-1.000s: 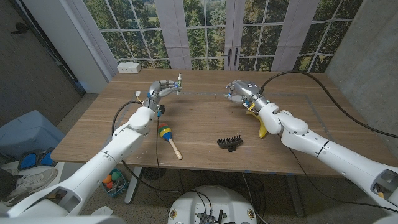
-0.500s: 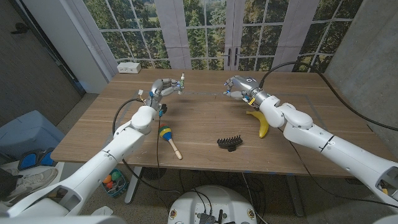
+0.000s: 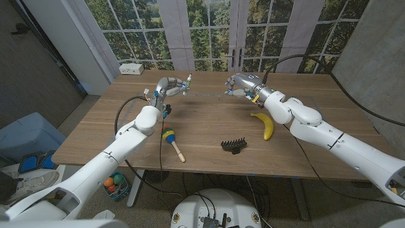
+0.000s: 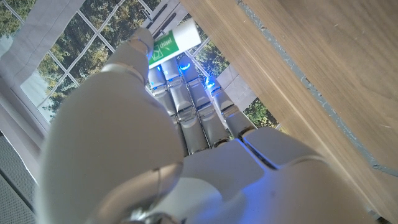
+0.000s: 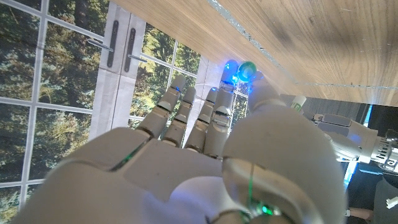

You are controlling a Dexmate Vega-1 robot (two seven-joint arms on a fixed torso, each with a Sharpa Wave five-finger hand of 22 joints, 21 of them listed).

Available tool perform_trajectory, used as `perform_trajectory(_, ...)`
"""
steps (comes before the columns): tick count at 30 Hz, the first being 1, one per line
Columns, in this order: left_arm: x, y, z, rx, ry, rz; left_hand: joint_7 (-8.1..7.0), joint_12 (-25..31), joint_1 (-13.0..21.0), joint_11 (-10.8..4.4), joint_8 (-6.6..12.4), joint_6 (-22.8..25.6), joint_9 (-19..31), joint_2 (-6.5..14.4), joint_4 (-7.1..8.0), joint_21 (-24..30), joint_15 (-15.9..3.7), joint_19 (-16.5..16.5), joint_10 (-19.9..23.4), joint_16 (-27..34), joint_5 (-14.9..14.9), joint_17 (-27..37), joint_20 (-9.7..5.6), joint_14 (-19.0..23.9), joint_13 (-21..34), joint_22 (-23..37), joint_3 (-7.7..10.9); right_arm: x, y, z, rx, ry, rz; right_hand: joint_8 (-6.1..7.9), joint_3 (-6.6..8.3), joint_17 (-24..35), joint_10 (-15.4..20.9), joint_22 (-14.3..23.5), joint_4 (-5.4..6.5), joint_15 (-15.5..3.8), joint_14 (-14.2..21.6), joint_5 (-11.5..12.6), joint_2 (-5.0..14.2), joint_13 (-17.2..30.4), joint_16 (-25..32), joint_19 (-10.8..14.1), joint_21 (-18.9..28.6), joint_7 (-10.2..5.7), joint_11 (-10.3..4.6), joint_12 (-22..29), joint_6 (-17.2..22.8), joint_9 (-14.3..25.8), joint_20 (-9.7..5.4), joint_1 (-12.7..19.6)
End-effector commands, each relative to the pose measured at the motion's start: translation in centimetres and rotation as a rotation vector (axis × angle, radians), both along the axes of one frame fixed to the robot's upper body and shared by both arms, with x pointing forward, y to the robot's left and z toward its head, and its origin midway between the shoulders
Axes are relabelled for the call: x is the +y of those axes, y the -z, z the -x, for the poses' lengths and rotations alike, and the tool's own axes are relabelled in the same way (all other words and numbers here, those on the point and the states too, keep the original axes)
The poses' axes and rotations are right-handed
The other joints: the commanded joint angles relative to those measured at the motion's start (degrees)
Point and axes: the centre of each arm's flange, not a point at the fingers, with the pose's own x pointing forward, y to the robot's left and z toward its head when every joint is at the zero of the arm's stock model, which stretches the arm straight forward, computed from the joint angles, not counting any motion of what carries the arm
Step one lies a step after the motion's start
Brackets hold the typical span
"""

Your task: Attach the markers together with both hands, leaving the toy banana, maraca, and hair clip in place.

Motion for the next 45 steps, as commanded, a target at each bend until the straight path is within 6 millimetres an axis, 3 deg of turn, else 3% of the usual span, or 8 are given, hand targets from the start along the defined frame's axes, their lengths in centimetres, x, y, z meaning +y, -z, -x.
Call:
perform_trajectory(1, -0.6, -0.8, 0.7, -0.041, -0.035, -0.078, -6.54, -0.16, 2.97, -9.73, 1.12, 8.41, 10.16, 2.09, -0.09, 0.35, -7.47, -0.16, 11.50, -0.17, -0.57, 0.22, -0.01, 0.56, 22.20, 0.14, 0.51, 0.9, -1.9, 1.4, 0.007, -0.032, 0.008, 0.11, -0.36, 0.19, -0.69, 0.17, 0.20, -9.70, -0.50, 0.42, 0.04, 0.12, 0.04, -0.20, 0.34, -1.82, -0.11, -0.17, 1.53, 0.10, 0.11, 0.84)
perform_trajectory(29, -1.0, -1.6, 0.9, -0.075, -0.056, -0.170, -6.28, -1.49, 3.87, -9.73, 0.53, 9.88, 9.03, 1.42, 0.16, 0.48, -7.48, -0.26, 10.95, -1.53, -4.29, 0.61, -0.31, 1.61, 20.82, 0.09, 2.04, 3.8, -5.0, 2.5, 0.037, -0.086, 0.076, -0.19, -1.46, -0.05, -1.77, 0.18, 0.29, -9.70, -2.11, 0.59, 0.16, -0.14, -0.57, -0.68, 0.46, -2.13, 0.02, -0.86, 1.36, -0.02, 0.16, 1.39)
perform_trajectory(45, -1.5, -2.0, 0.9, -0.080, -0.053, -0.224, -5.91, -2.27, 4.50, -9.70, 0.12, 11.64, 7.10, 0.37, 0.04, 0.52, -7.48, -0.34, 11.97, -2.84, -6.05, 0.49, -0.51, 2.03, 19.36, 0.06, 3.46, 5.4, -6.7, 2.2, 0.070, -0.119, 0.112, -0.70, -2.15, -0.47, -3.51, 0.18, 0.35, -9.29, -4.33, 0.65, 0.50, -0.42, -1.63, -1.31, 0.47, -1.72, 0.90, -1.73, 0.74, -0.08, 0.12, 1.97)
